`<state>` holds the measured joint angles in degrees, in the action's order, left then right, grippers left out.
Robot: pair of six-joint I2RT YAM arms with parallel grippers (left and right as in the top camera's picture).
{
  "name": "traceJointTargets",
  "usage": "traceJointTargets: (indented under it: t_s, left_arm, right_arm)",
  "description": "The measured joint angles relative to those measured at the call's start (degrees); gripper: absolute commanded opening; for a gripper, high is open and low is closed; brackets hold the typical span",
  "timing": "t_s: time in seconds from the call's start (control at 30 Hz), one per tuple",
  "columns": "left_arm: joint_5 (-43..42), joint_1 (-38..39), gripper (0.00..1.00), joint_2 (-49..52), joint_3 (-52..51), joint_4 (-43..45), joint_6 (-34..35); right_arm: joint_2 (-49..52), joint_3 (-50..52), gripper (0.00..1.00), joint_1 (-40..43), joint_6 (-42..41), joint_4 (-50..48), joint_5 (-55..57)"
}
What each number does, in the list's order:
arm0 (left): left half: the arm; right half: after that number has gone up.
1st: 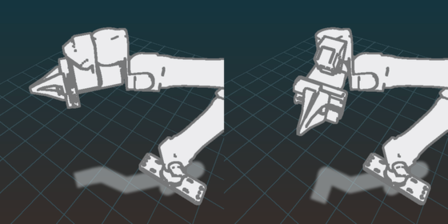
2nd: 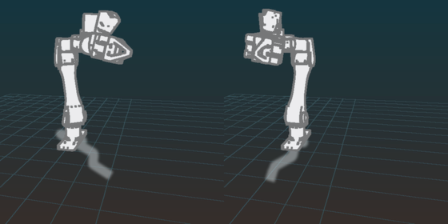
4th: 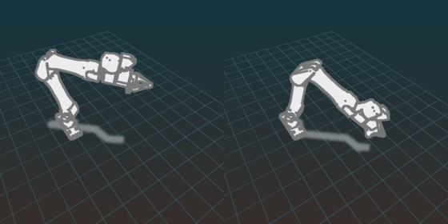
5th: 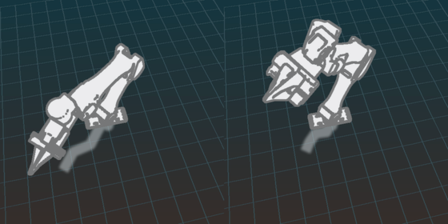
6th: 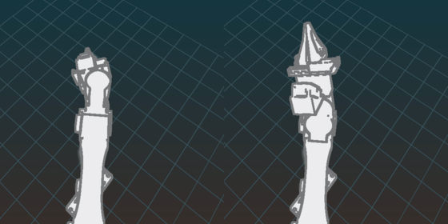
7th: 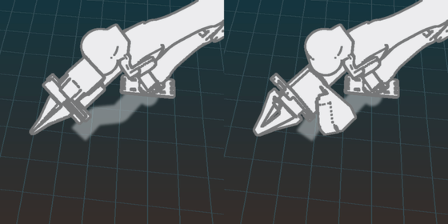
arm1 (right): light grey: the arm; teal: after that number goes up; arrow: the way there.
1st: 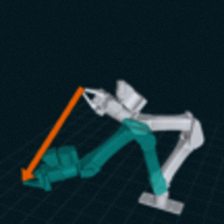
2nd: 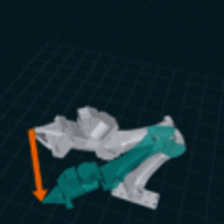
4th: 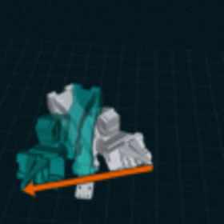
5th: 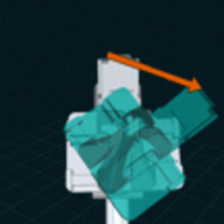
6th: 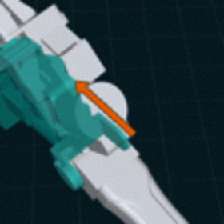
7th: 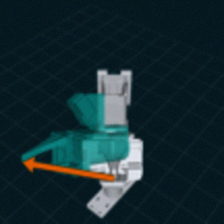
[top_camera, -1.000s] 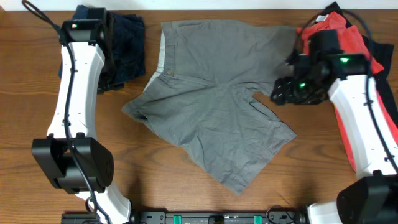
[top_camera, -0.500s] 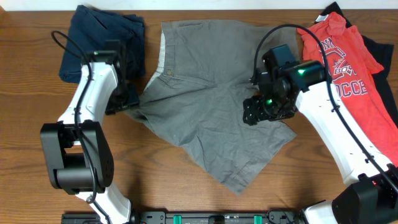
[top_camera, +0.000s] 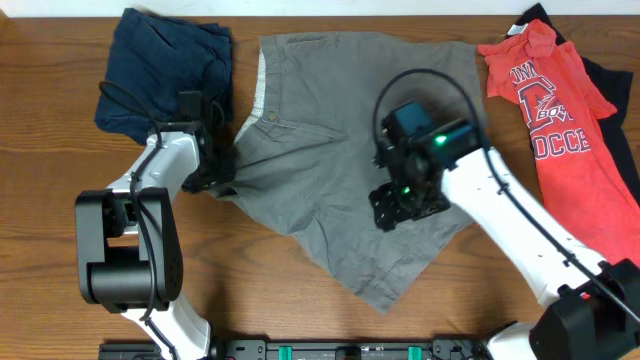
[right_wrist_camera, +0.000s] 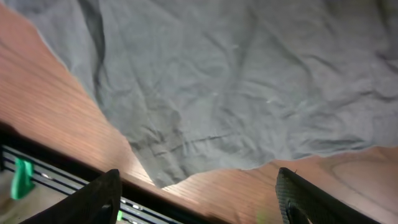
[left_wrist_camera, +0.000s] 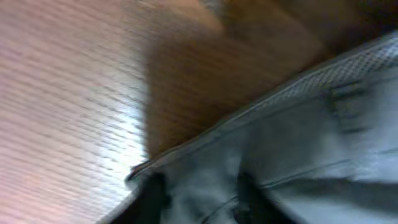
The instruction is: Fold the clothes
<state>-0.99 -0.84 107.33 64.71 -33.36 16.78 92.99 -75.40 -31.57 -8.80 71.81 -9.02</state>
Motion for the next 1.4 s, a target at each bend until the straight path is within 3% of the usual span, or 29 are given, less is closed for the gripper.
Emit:
traceJointTargets:
  t_s: [0.37, 0.4, 0.47, 0.57, 0.87, 1.4]
  left_arm:
    - [-0.3, 0.1, 0.06, -0.8, -1.1, 1.5, 1.0]
    - [-0.3, 0.1, 0.17, -0.8, -1.1, 1.4, 1.1]
    - [-0.3, 0.1, 0.52, -0.8, -1.1, 0.6, 0.9]
    - [-0.4, 0.1, 0.65, -0.8, -1.3, -2.3, 1.4]
    - [-0.9, 0.1, 0.66, -0.8, -1.4, -6.4, 0.1]
    - [-1.4, 0.1, 0.66, -0.8, -1.4, -6.3, -0.7]
  right_arm:
    - [0.0, 11.3, 0.78, -12.3, 0.0, -6.7, 2.4]
    - [0.0, 12.0, 0.78, -13.0, 0.0, -6.8, 2.4]
    - [0.0, 13.0, 0.79, -13.9, 0.0, -6.8, 2.4]
    - [0.0, 13.8, 0.80, -14.2, 0.0, -7.4, 2.5]
    - [0.0, 18.4, 0.81, -14.3, 0.0, -10.0, 2.4]
    - [0.0, 26.4, 0.70, -14.4, -0.3, -17.6, -1.9]
